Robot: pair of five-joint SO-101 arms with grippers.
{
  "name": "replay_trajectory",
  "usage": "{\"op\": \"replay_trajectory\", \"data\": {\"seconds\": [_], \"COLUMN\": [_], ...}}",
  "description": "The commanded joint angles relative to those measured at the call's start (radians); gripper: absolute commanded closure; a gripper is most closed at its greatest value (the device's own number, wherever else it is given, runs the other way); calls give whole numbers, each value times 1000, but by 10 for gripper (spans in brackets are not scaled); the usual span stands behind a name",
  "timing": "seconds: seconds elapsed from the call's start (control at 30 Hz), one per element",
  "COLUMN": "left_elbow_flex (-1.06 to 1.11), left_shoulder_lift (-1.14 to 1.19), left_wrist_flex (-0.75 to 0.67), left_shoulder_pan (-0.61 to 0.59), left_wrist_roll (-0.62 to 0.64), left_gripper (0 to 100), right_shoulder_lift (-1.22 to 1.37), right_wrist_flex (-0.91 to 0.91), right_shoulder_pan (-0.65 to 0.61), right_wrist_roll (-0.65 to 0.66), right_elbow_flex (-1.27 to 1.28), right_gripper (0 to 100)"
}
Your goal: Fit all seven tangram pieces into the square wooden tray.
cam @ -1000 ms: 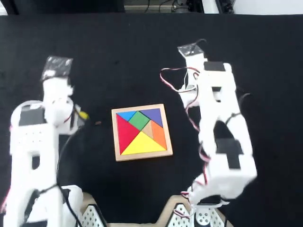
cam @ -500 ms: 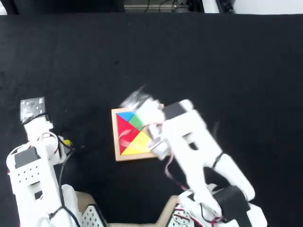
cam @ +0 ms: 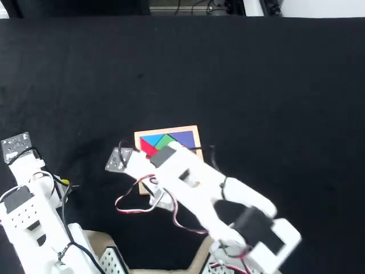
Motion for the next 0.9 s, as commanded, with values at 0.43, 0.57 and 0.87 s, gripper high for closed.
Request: {"op": "replay_trajectory", "data": {"seconds": [0.43,0.57,0.87], "left_elbow_flex": [2,4,4], "left_shoulder_lift": [-5,-5,-5], "left_wrist_flex": [-17,-17,-17], "left_shoulder_pan": [-8,-8,-8], "left_wrist_roll": [-15,-15,-17], "left_gripper": [745,745,745], "right_shoulder_lift": [87,88,87], "right_wrist_flex": [12,17,103], "right_shoulder_pan": [-17,11,-110], "right_wrist_roll": [52,58,28], "right_elbow_flex": [-145,-171,-160], "right_gripper": [988,988,988]}}
